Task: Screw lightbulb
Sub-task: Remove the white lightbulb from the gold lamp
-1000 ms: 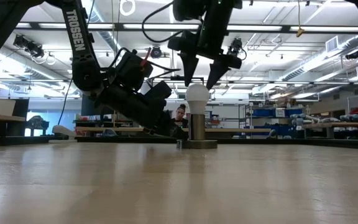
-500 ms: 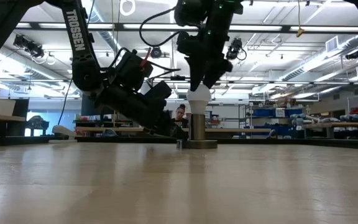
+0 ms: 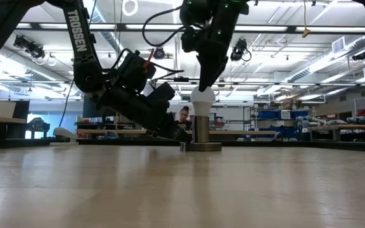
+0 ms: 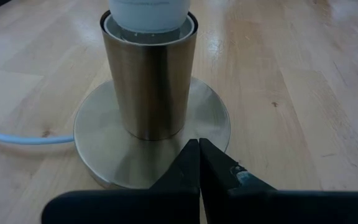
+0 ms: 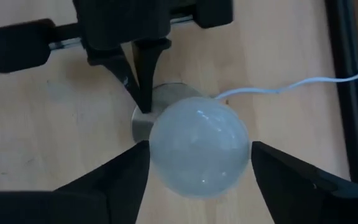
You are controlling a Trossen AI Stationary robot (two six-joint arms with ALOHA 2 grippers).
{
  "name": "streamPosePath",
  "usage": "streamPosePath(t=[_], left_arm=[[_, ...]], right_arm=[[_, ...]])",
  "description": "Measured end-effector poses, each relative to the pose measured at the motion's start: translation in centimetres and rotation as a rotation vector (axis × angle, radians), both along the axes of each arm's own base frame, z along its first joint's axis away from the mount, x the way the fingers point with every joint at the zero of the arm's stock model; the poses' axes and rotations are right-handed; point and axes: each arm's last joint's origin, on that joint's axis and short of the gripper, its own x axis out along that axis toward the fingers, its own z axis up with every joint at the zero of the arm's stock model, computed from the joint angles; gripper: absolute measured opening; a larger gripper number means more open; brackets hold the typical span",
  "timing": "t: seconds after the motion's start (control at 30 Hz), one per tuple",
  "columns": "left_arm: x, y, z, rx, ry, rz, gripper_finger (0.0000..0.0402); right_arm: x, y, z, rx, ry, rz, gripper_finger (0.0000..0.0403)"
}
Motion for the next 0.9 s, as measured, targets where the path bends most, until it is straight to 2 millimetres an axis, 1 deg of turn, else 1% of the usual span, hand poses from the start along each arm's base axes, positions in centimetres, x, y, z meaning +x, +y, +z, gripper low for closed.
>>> streamPosePath(t=[0.1, 0.2, 0.27, 0.37, 0.4, 0.5, 0.57, 0.7, 0.77, 0.9], left_arm=[[0.0, 0.0, 0.0, -0.001, 0.002, 0.000, 0.0001], [0.0, 0.0, 0.0, -0.001, 0.003, -0.001, 0.0001], [0.0, 0.0, 0.0, -0.001, 0.002, -0.001, 0.0001], [0.0, 0.0, 0.0, -0.001, 0.002, -0.001, 0.0001], [0.0, 0.0, 0.0, -0.001, 0.003, -0.001, 0.0001], [0.0, -0.1, 0.0, -0.001, 0.003, -0.002, 0.0001], [0.0, -0.1, 0.0, -0.001, 0.003, -0.003, 0.0001], [0.0, -0.1, 0.0, -0.003, 0.002, -0.006, 0.0001], [0.0, -0.1, 0.0, -0.004, 0.001, -0.008, 0.0001], [0.0, -0.1, 0.0, -0.004, 0.002, -0.009, 0.0001]], right_arm=[[-0.2, 0.4, 0.8, -0.026, -0.036, -0.038, 0.0297], [-0.5, 0.7, 1.8, -0.043, -0.082, -0.166, 0.0308], [-0.7, 0.6, 2.0, -0.014, -0.114, -0.326, 0.0313], [-1.1, 0.7, 1.8, 0.109, -0.148, -0.606, 0.0316], [-1.1, 0.8, 1.7, 0.145, -0.149, -0.664, 0.0316], [-0.7, 1.3, 1.3, 0.170, -0.157, -0.702, 0.0316], [0.1, 1.7, 1.1, 0.177, -0.208, -0.706, 0.0316], [0.8, 2.2, 0.9, 0.155, -0.260, -0.749, 0.0320], [0.5, 2.3, 0.3, 0.129, -0.214, -0.780, 0.0321], [0.7, 1.9, -0.7, 0.102, -0.175, -0.813, 0.0320]])
